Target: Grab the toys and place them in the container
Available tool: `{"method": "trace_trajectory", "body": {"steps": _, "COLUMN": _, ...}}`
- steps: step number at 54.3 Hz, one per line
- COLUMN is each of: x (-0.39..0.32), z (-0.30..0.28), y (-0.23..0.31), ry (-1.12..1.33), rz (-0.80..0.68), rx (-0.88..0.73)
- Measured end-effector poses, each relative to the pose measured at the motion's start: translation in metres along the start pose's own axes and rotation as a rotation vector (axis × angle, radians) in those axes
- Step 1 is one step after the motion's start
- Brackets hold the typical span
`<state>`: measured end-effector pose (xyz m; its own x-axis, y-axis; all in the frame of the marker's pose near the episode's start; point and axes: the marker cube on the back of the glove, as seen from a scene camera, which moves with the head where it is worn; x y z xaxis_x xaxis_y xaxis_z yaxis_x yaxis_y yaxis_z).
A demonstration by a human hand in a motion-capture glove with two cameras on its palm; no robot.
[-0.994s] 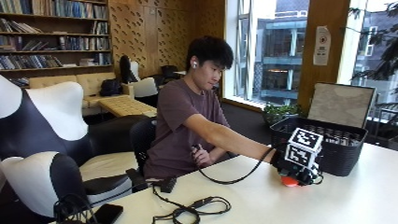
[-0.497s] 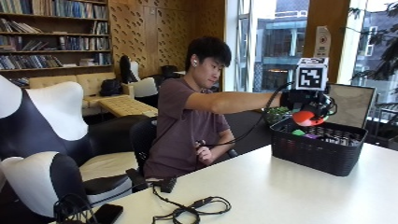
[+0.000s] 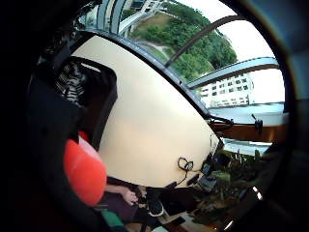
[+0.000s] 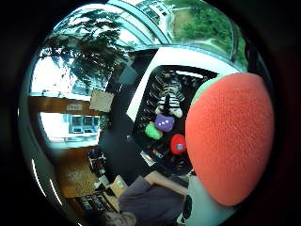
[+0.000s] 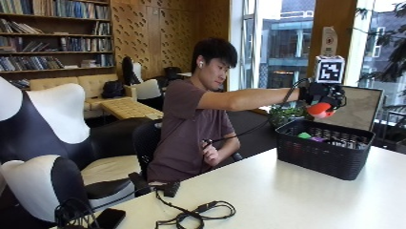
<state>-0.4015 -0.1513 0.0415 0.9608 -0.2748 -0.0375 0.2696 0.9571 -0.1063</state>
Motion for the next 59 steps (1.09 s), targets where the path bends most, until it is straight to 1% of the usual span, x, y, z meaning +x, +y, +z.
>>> {"method": "trace_trajectory", "body": {"steps": 2, "x": -0.015, "z": 0.0, "y": 0.001, "ry": -0.033, "rz": -0.051, "rx": -0.005}}
{"method": "trace_trajectory", "body": {"steps": 5, "x": -0.051, "z": -0.006, "y": 0.007, "ry": -0.204, "rz": -0.228, "rx": -0.009}}
{"method": "trace_trajectory", "body": {"steps": 7, "x": -0.069, "z": -0.009, "y": 0.01, "ry": -0.294, "rz": -0.312, "rx": -0.012}}
{"method": "trace_trajectory", "body": {"steps": 12, "x": -0.087, "z": -0.007, "y": 0.009, "ry": -0.333, "rz": -0.362, "rx": -0.017}}
{"method": "trace_trajectory", "body": {"steps": 15, "x": -0.092, "z": -0.005, "y": 0.007, "ry": -0.321, "rz": -0.356, "rx": -0.013}}
{"method": "trace_trajectory", "body": {"steps": 19, "x": -0.087, "z": 0.001, "y": 0.0, "ry": -0.224, "rz": -0.259, "rx": -0.01}}
{"method": "trace_trajectory", "body": {"steps": 21, "x": -0.088, "z": 0.003, "y": -0.002, "ry": -0.211, "rz": -0.237, "rx": -0.03}}
{"method": "trace_trajectory", "body": {"steps": 23, "x": -0.089, "z": 0.008, "y": -0.004, "ry": -0.185, "rz": -0.209, "rx": -0.094}}
{"method": "trace_trajectory", "body": {"steps": 27, "x": -0.091, "z": 0.019, "y": -0.003, "ry": -0.12, "rz": -0.168, "rx": -0.284}}
{"method": "trace_trajectory", "body": {"steps": 30, "x": -0.095, "z": 0.026, "y": -0.004, "ry": -0.076, "rz": -0.111, "rx": -0.348}}
{"method": "trace_trajectory", "body": {"steps": 31, "x": -0.096, "z": 0.027, "y": -0.004, "ry": -0.093, "rz": -0.13, "rx": -0.344}}
{"method": "trace_trajectory", "body": {"steps": 34, "x": -0.099, "z": 0.024, "y": 0.0, "ry": -0.229, "rz": -0.293, "rx": -0.3}}
{"method": "trace_trajectory", "body": {"steps": 35, "x": -0.1, "z": 0.024, "y": 0.001, "ry": -0.269, "rz": -0.327, "rx": -0.286}}
{"method": "trace_trajectory", "body": {"steps": 37, "x": -0.099, "z": 0.025, "y": 0.0, "ry": -0.291, "rz": -0.317, "rx": -0.271}}
{"method": "trace_trajectory", "body": {"steps": 40, "x": -0.093, "z": 0.03, "y": -0.003, "ry": -0.222, "rz": -0.244, "rx": -0.269}}
{"method": "trace_trajectory", "body": {"steps": 44, "x": -0.094, "z": 0.03, "y": 0.001, "ry": -0.254, "rz": -0.348, "rx": -0.255}}
{"method": "trace_trajectory", "body": {"steps": 48, "x": -0.084, "z": 0.033, "y": -0.003, "ry": -0.195, "rz": -0.278, "rx": -0.249}}
{"method": "trace_trajectory", "body": {"steps": 51, "x": -0.092, "z": 0.03, "y": -0.001, "ry": -0.252, "rz": -0.323, "rx": -0.241}}
{"method": "trace_trajectory", "body": {"steps": 52, "x": -0.093, "z": 0.029, "y": -0.002, "ry": -0.248, "rz": -0.302, "rx": -0.239}}
{"method": "trace_trajectory", "body": {"steps": 55, "x": -0.082, "z": 0.035, "y": -0.008, "ry": -0.114, "rz": -0.13, "rx": -0.237}}
{"method": "trace_trajectory", "body": {"steps": 56, "x": -0.079, "z": 0.035, "y": -0.009, "ry": -0.095, "rz": -0.11, "rx": -0.235}}
{"method": "trace_trajectory", "body": {"steps": 59, "x": -0.081, "z": 0.033, "y": -0.007, "ry": -0.144, "rz": -0.16, "rx": -0.226}}
